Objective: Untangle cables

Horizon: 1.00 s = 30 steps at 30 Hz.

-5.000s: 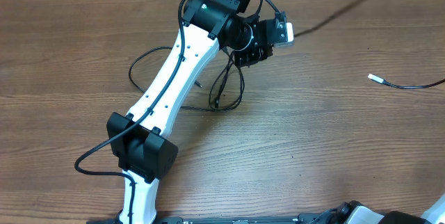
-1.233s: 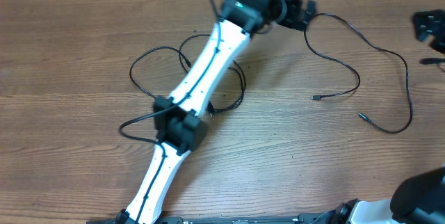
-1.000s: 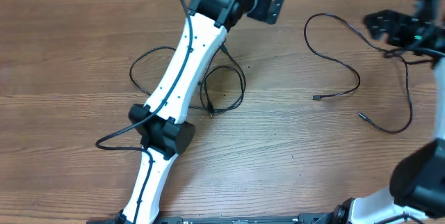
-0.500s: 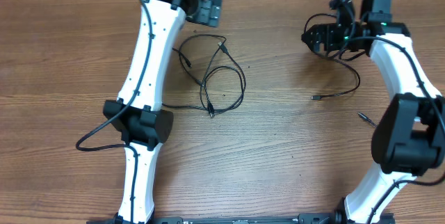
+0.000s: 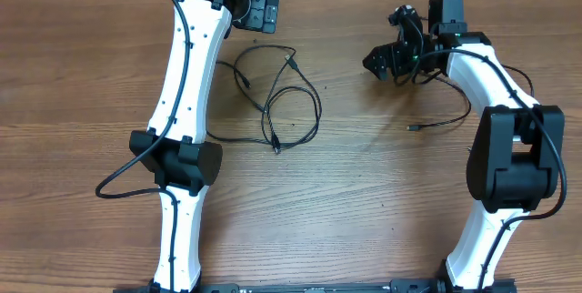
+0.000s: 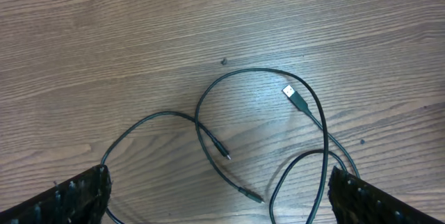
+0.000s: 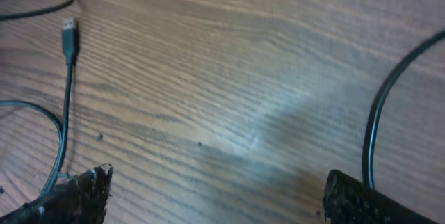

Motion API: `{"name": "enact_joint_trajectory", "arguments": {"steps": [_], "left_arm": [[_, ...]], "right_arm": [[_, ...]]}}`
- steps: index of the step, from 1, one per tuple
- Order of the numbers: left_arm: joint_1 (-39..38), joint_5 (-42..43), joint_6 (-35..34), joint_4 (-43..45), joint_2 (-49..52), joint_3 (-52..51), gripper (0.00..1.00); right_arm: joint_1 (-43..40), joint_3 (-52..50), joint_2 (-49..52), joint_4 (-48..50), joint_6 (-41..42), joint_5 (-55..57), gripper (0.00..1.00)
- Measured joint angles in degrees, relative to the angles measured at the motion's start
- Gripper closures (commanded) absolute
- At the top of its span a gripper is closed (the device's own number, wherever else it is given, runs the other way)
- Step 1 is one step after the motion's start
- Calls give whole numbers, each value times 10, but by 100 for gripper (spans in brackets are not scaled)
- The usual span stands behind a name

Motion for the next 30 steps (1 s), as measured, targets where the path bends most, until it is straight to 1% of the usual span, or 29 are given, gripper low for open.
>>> {"name": "enact_joint_trajectory", "arguments": {"steps": [1,3,5,10,14,19,25,30], "left_arm": [[0,0,0,0,0,0,0],[0,0,0,0,0,0,0],[0,0,0,0,0,0,0],[0,0,0,0,0,0,0],[0,0,0,0,0,0,0],[0,0,0,0,0,0,0],[0,0,0,0,0,0,0],[0,0,0,0,0,0,0]], "right_arm": [[0,0,1,1,0,0,3],[-1,0,5,3,-1,2,8],[-1,0,15,3,-2,9,9],[-1,-1,45,6,-1,24,5],[-1,-2,47,13,-1,35,4],[-1,-2,61,14,-3,46,3],[-1,-2,64,28,0,48,1],[0,-2,69,57,9,70,0]]}}
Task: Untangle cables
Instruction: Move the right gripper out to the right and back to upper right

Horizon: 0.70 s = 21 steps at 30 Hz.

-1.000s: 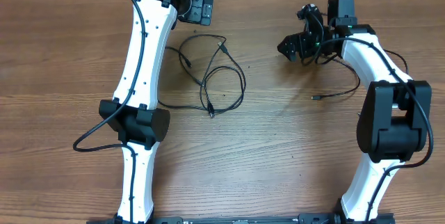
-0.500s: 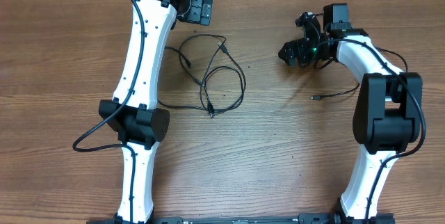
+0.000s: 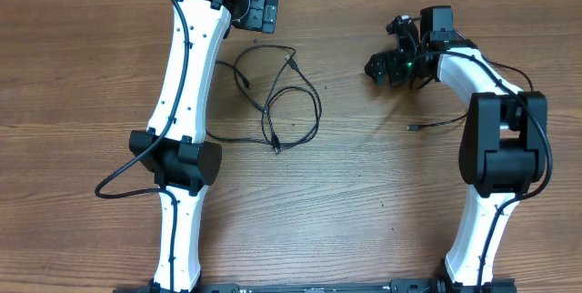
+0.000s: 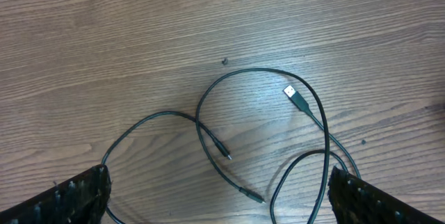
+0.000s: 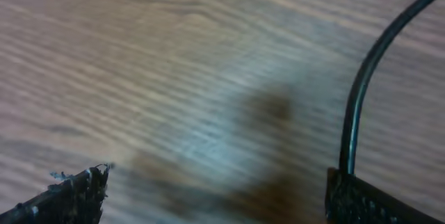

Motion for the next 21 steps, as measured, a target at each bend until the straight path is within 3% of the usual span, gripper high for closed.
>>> {"name": "enact_joint_trajectory", "arguments": {"steps": [10,21], "left_arm": [[0,0,0,0,0,0,0],[0,0,0,0,0,0,0]], "right_arm": [[-32,4,14,46,28,30,0],[-158,8,15,38,44,30,0]]}}
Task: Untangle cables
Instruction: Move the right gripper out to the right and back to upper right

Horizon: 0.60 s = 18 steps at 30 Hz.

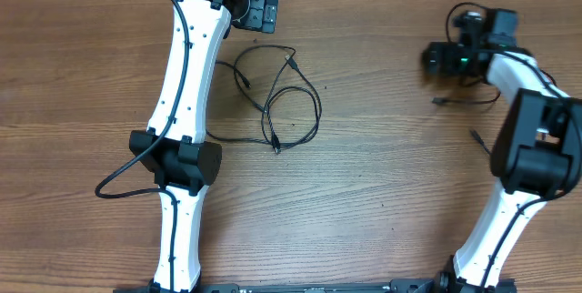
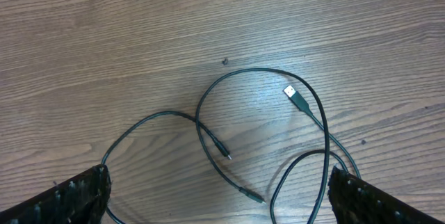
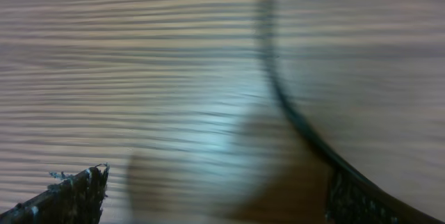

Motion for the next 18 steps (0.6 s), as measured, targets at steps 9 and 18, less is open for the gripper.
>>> {"name": "enact_joint_trajectory", "arguments": {"steps": [9,18], "left_arm": [[0,0,0,0,0,0,0],[0,0,0,0,0,0,0]], "right_arm": [[-122,4,0,-14,6,2,0],[-226,8,0,-20,60,0,0]]}}
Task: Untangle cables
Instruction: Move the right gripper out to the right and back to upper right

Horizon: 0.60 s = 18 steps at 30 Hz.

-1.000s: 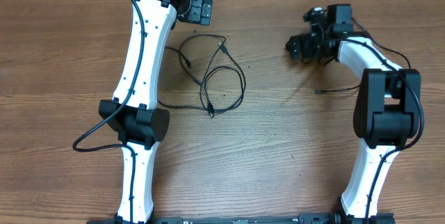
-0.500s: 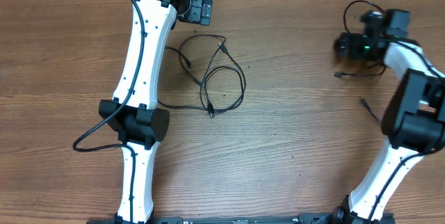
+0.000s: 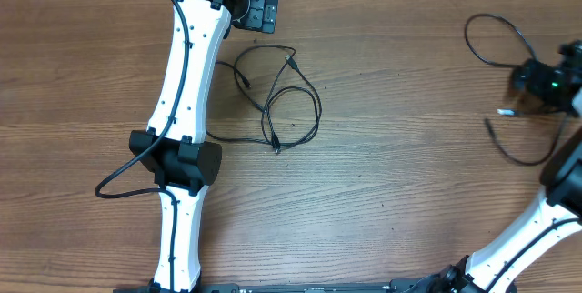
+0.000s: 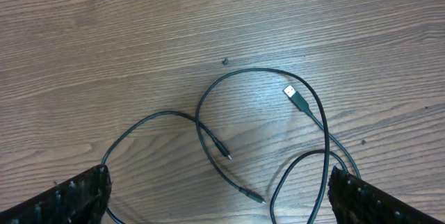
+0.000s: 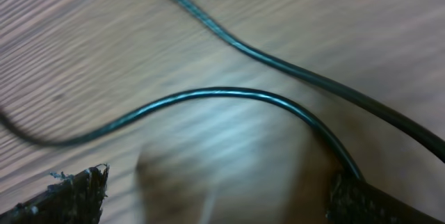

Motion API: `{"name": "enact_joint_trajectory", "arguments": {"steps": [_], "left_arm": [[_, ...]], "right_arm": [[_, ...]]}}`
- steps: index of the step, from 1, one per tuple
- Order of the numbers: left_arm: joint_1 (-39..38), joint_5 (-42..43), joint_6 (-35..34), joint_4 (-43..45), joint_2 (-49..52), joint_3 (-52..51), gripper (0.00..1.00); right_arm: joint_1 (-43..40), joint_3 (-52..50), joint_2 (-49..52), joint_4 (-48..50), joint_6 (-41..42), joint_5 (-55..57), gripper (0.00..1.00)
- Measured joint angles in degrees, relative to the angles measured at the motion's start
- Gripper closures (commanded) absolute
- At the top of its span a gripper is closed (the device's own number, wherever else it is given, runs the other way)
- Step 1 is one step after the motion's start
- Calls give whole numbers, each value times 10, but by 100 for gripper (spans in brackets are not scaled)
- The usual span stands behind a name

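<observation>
A tangle of thin black cables (image 3: 317, 111) lies on the wooden table (image 3: 382, 193) left of centre. Its loops (image 4: 250, 71) and a silver USB plug (image 4: 295, 97) show in the left wrist view. My left gripper (image 3: 259, 11) (image 4: 219, 203) hovers open just behind the tangle, holding nothing. At the far right edge, another black cable (image 3: 491, 16) loops around my right gripper (image 3: 536, 82). In the blurred right wrist view this cable (image 5: 229, 93) runs up to the right finger (image 5: 379, 203). The right gripper (image 5: 215, 200) has its jaws wide apart.
The left arm's white links (image 3: 186, 102) run down the table's left side beside the tangle, with their own black wire (image 3: 118, 184) trailing out. The right arm (image 3: 546, 229) rises from the lower right corner.
My right gripper has moved from the back right to the far right edge. The separate black cable has gone with it and now lies in a wider loop. The left arm and tangle are unchanged.
At first my right gripper was right of centre, near the tangle, with a black cable at its right finger. It then stood a little farther back, then well to the right, and now at the right edge. That cable now lies far from the tangle.
</observation>
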Motion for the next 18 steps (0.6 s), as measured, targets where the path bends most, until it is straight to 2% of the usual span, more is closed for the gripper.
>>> {"name": "enact_joint_trajectory", "arguments": {"steps": [18], "left_arm": [[0,0,0,0,0,0,0]], "right_arm": [[-120,11,-3,-19,181,-2,0]]}}
